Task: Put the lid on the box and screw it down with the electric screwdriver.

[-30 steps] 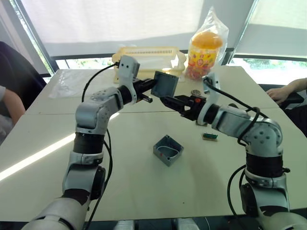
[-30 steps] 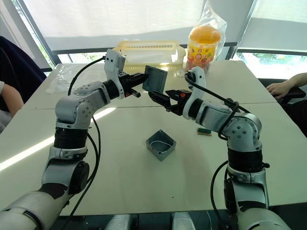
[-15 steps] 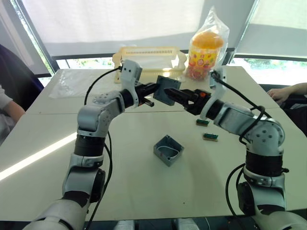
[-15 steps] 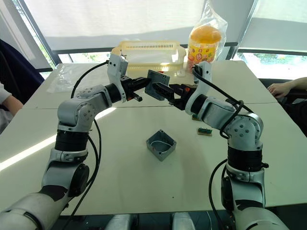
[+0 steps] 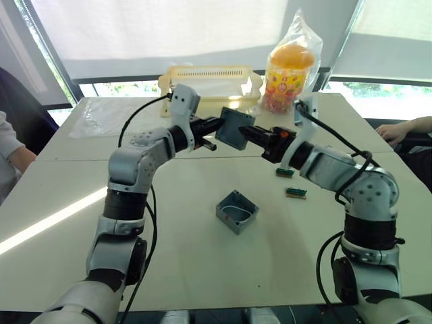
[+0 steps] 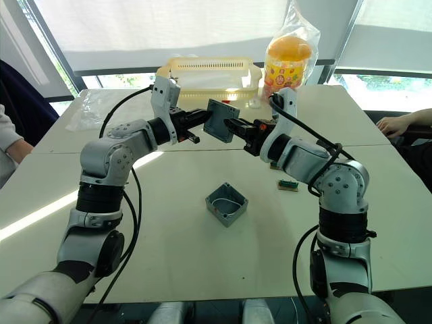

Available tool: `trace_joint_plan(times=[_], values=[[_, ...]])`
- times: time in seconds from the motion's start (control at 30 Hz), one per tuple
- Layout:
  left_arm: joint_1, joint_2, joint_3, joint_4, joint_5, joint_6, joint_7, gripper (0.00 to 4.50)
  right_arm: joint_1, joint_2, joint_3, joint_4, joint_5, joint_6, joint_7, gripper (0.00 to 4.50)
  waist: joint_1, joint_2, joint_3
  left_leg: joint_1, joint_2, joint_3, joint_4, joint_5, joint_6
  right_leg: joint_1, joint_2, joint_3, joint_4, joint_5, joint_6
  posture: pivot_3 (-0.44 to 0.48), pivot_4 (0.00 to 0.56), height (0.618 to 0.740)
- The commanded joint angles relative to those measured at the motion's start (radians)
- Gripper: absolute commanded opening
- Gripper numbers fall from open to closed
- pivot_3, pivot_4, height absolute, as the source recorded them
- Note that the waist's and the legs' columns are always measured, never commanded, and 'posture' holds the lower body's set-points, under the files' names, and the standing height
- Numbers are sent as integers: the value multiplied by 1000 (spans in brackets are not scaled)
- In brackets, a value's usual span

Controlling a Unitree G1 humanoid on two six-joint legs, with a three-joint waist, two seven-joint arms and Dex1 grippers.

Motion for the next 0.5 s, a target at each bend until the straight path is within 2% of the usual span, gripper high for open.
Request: trace_joint_plan(times=[0.03, 0.4, 0.5], values=[[-28, 11, 21, -24, -21, -19, -2, 0, -1, -6, -18, -49, 4, -19, 27, 171, 0, 0, 0, 0, 0, 0, 0, 0, 0, 0, 0, 0, 0, 0, 0, 0, 150, 740], [-18, 11, 10, -37, -34, -10, -14, 0, 4, -3, -13, -60, -20, -18, 47, 171, 0, 0, 0, 0, 0, 0, 0, 0, 0, 0, 0, 0, 0, 0, 0, 0, 150, 740], [-20, 11, 10, -39, -39, -8, -16, 966, 6, 1, -8, -68, -19, -15, 50, 171, 0, 0, 0, 0, 0, 0, 0, 0, 0, 0, 0, 0, 0, 0, 0, 0, 150, 740]])
